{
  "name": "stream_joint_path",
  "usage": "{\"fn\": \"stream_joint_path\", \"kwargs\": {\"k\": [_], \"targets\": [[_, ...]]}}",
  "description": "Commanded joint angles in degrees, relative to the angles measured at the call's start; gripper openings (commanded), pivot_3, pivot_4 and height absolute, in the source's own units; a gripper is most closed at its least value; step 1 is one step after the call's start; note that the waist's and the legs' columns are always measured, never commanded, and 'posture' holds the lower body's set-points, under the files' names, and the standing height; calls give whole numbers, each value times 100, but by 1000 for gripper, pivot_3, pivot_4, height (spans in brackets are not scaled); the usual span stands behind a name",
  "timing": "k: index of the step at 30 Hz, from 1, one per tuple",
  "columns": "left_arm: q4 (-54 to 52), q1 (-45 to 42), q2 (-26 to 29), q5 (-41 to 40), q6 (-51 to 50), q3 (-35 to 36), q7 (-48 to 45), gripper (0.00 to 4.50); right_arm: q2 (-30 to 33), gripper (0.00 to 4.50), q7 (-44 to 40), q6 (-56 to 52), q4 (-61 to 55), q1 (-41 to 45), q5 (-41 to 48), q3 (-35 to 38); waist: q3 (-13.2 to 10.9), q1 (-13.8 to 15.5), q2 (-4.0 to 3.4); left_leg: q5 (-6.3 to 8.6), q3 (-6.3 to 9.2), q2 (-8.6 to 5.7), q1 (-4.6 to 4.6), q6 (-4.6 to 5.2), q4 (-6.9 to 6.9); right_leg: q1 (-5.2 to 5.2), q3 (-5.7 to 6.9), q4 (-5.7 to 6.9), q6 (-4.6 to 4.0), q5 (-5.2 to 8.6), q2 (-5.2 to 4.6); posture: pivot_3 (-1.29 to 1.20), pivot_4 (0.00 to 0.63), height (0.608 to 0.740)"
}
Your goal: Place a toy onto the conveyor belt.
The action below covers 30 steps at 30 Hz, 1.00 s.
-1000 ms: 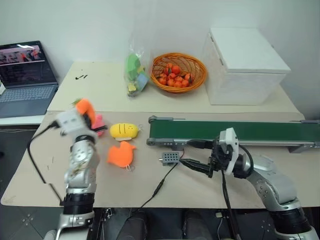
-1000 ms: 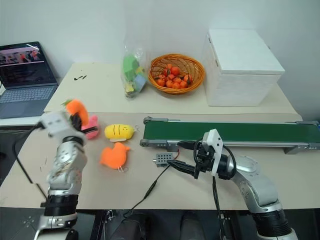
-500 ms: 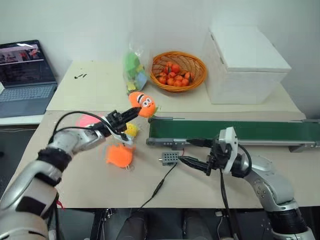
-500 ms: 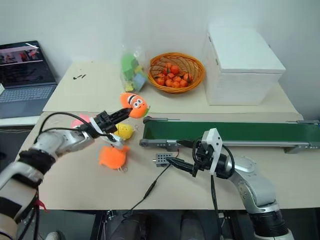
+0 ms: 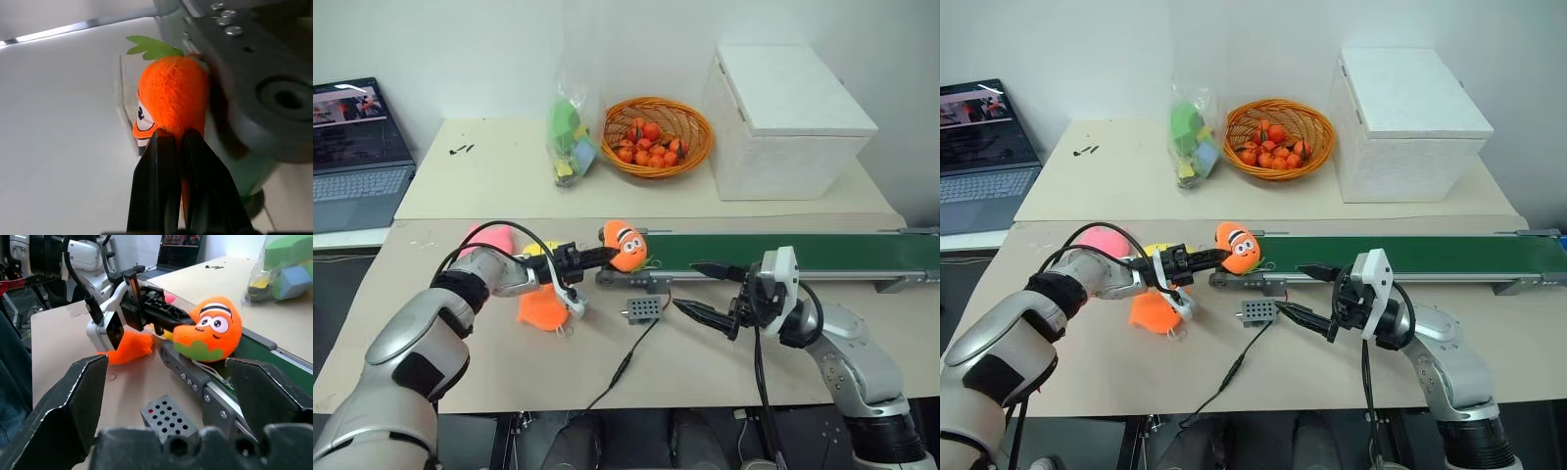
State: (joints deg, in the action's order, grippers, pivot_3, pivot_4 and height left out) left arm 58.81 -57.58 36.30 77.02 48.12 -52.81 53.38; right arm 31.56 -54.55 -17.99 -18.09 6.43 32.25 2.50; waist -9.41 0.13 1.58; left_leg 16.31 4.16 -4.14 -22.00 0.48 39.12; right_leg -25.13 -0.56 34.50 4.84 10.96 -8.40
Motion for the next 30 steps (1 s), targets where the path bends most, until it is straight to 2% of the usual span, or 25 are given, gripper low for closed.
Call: {"fn": "stream_joint_path", "kwargs": {"k": [1, 2, 8, 13, 16, 18, 19, 21, 22, 23, 25, 26, 28, 30], "targets": [[483, -165, -133, -86, -116, -58, -147, 687, -47, 4500, 15, 71, -218, 41, 152, 104, 0, 6, 0, 0, -2, -1, -1, 1, 5, 0, 1, 4, 0, 0, 0, 0, 150, 740], [550, -181, -154, -138, -78, -47, -166, 909, -44, 4500, 15, 65, -216, 50, 155, 105, 0, 6, 0, 1, -5, -1, -1, 1, 9, 1, 0, 7, 0, 0, 0, 0, 150, 740], [671, -247, -160, -461, -14, 45, -387, 3036, -5, 4500, -8, 40, -83, 146, 94, 77, 0, -17, 0, 3, -3, 1, 9, 4, 34, 1, -5, 40, 0, 0, -2, 0, 150, 740], [633, -250, -16, -653, 46, 96, -564, 3036, 17, 4500, -34, 23, -24, 176, 72, 58, 0, -36, 0, 9, -6, 2, 10, 15, 81, 8, -9, 56, -2, -2, -2, 0, 150, 740], [754, -198, 148, -1365, 635, 532, -1254, 3036, 46, 4500, -45, -14, -50, 157, 80, 56, 0, -36, 0, 20, -5, 3, 18, 35, 81, 8, -10, 59, -4, -4, -2, 0, 150, 740], [1173, -86, 67, -2636, 1233, 1281, -2752, 3036, 62, 4500, -33, -31, -53, 145, 69, 56, 1, -39, 0, 14, -4, 4, 16, 24, 81, 3, -11, 66, -6, -5, -2, 0, 150, 740], [1425, 82, -124, -3750, 1412, 1920, -4305, 3036, 70, 4500, -21, -33, -46, 142, 58, 54, 1, -43, 0, 2, -4, 2, 15, 4, 81, 2, -11, 70, -7, -5, -3, 0, 150, 740], [466, 801, -370, -6686, 330, 2878, -7809, 3036, 82, 4500, 5, -44, -36, 133, 54, 61, 9, -69, -16, 5, -5, 2, 12, 8, 83, 2, -9, 74, -8, -6, -5, 0, 150, 740], [-447, 1181, -358, -7966, -659, 3157, -9206, 3036, 84, 4500, 10, -48, -34, 126, 60, 63, 11, -81, -19, 7, -6, 1, 13, 12, 85, -1, -10, 80, -7, -6, -9, 0, 150, 740], [-1468, 1534, -245, -8998, -1663, 3321, -10209, 3036, 87, 4500, 12, -55, -36, 117, 60, 56, 9, -122, -22, 11, -6, 2, 11, 19, 91, -3, -8, 84, -7, -5, -11, 0, 150, 740], [-2984, 1998, -10, -10162, -3234, 3601, -11161, 3036, 106, 4500, 9, -75, -45, 98, 57, 40, 7, -177, -22, 16, -6, 8, -15, 27, 101, -25, -10, 89, -7, -5, -9, 0, 150, 740], [-3527, 2160, 87, -10462, -3708, 3706, -11388, 3036, 116, 4500, 6, -80, -45, 90, 60, 46, 7, -193, -22, 18, -3, 8, -26, 31, 110, -39, -12, 98, -7, -5, -9, 0, 150, 740], [-4387, 2388, 279, -10900, -4665, 3845, -11678, 3036, 135, 4500, 7, -92, -38, 83, 56, 53, 7, -174, -22, 19, 0, 7, -34, 32, 126, -52, -16, 129, -7, -5, -10, 0, 150, 740], [-4843, 2495, 336, -11005, -5123, 3994, -11737, 3036, 138, 4500, 9, -102, -28, 85, 54, 52, 8, -166, -25, 32, 0, 5, -17, 55, 129, -26, -17, 125, -7, -5, -9, 0, 150, 740]]}}
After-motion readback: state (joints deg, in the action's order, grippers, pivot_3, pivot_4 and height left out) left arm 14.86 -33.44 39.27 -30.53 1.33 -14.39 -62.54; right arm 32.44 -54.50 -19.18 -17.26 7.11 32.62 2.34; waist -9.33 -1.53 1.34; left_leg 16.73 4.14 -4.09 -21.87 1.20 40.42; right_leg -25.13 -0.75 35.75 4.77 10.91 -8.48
